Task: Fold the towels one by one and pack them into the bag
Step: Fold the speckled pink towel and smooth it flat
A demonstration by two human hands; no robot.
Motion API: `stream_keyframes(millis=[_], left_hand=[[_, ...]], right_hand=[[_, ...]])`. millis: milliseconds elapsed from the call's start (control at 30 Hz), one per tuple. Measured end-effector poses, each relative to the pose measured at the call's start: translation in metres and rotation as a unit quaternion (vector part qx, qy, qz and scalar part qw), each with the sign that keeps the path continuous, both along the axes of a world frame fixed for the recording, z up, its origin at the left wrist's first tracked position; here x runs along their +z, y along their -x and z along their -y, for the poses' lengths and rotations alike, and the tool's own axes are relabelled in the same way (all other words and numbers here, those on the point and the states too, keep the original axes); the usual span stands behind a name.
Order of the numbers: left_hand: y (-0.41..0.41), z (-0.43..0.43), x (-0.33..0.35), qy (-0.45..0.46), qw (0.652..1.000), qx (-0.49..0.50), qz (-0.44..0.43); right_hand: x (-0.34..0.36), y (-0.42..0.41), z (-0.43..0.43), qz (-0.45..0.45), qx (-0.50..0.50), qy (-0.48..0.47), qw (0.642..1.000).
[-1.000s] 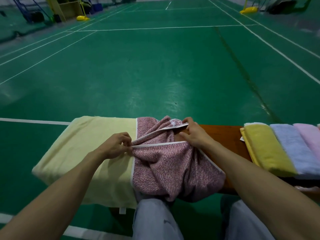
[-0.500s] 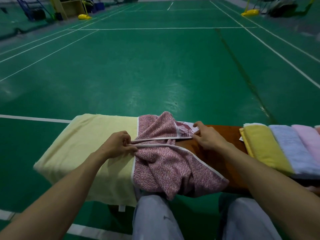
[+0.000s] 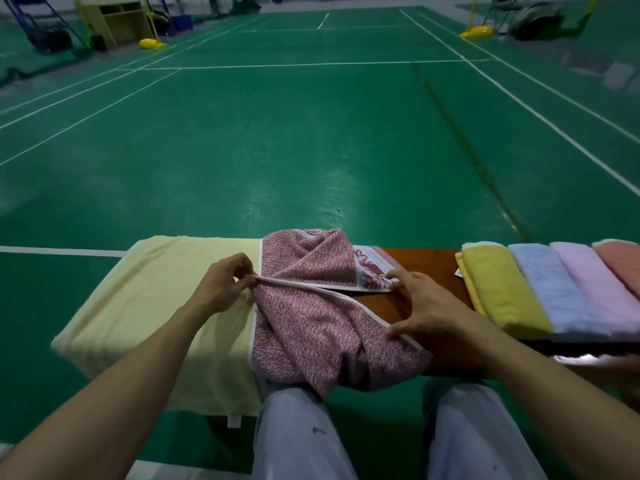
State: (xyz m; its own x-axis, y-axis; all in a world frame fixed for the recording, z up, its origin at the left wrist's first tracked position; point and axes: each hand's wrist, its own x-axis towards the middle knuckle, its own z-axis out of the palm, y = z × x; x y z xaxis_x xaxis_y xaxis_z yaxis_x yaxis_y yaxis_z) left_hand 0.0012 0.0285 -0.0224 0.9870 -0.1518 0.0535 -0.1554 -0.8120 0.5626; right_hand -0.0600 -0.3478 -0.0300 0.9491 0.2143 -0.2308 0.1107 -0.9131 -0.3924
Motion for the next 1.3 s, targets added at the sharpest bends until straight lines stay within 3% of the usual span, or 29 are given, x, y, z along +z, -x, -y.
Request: stream_keyframes(millis=[400, 567, 767, 1000, 1300], left_hand=[[0.003, 0.012, -0.003, -0.009, 0.999, -0.033, -0.037], [0.0, 0.015, 0.006, 0.062, 0.998, 0.015, 0.01], [-0.004, 0.014, 0.007, 0.134, 0.99, 0.037, -0.012], [0.0, 0.018, 0.002, 0.131, 0.989, 0.047, -0.056], [-0.005, 0.015, 0.003, 0.093, 0.994, 0.064, -0.012]], right_hand=[[-0.008, 0.003, 0.004, 0.114, -0.005, 0.003, 0.993], [-0.012, -0.001, 0.006, 0.131, -0.004, 0.006, 0.991], [-0.013, -0.005, 0.012, 0.143, -0.005, 0.026, 0.989], [-0.011, -0.002, 0.018, 0.082, -0.022, -0.026, 0.996], [-0.014, 0.003, 0.025, 0.037, 0.003, -0.067, 0.997]])
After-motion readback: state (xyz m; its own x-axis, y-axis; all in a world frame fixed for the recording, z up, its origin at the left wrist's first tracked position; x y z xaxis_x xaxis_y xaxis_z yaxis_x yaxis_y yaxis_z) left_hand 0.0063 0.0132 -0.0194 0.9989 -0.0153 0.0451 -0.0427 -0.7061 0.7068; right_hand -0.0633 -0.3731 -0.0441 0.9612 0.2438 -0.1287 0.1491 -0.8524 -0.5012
